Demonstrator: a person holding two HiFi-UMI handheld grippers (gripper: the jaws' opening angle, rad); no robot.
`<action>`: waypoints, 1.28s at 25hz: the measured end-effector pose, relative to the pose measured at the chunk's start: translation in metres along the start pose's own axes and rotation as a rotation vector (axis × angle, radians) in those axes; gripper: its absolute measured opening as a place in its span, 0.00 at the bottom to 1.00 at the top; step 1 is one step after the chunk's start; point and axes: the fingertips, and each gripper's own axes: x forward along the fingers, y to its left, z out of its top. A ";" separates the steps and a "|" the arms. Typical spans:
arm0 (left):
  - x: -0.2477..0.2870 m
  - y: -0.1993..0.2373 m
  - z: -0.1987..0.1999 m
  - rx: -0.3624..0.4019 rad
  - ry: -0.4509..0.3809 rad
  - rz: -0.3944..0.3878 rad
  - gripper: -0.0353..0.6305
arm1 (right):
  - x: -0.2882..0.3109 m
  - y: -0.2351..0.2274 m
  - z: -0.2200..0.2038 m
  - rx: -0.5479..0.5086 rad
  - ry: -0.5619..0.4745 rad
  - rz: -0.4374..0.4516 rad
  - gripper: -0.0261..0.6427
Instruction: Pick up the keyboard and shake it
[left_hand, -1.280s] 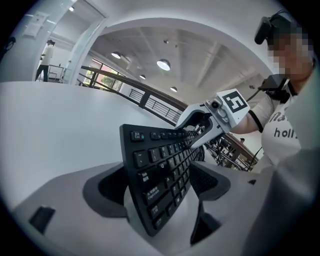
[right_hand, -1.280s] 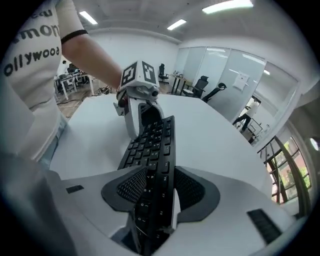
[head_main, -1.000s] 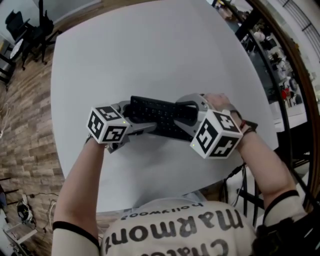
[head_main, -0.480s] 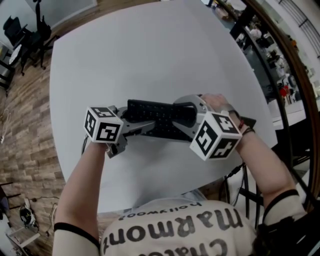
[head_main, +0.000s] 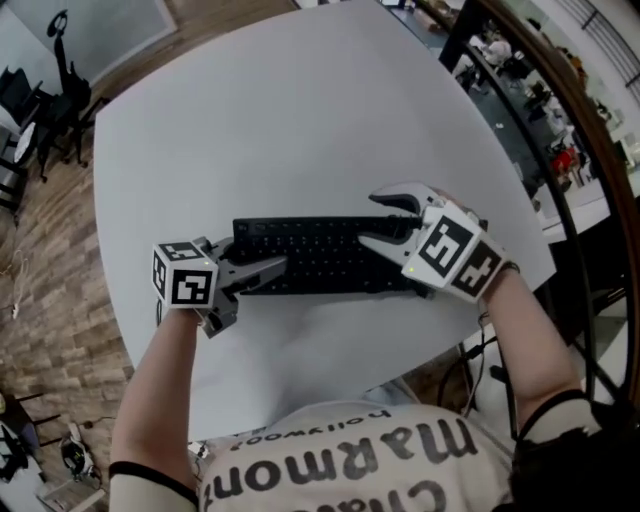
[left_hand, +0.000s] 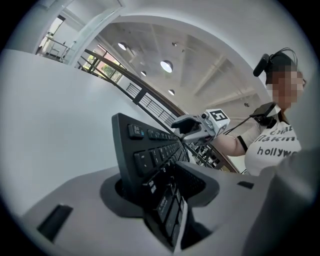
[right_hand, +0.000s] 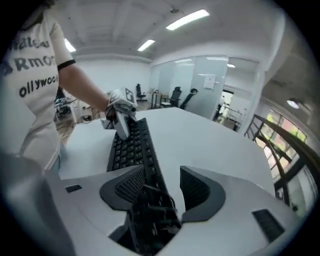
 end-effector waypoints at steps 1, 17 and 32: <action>0.000 0.000 0.002 0.004 0.004 0.003 0.34 | -0.012 -0.013 -0.012 0.067 0.003 -0.031 0.38; -0.021 -0.006 -0.001 0.172 0.092 0.041 0.33 | -0.133 -0.062 -0.150 0.886 -0.229 -0.294 0.36; -0.039 -0.003 -0.019 0.188 0.114 0.078 0.34 | -0.118 -0.023 -0.160 0.925 -0.077 -0.168 0.35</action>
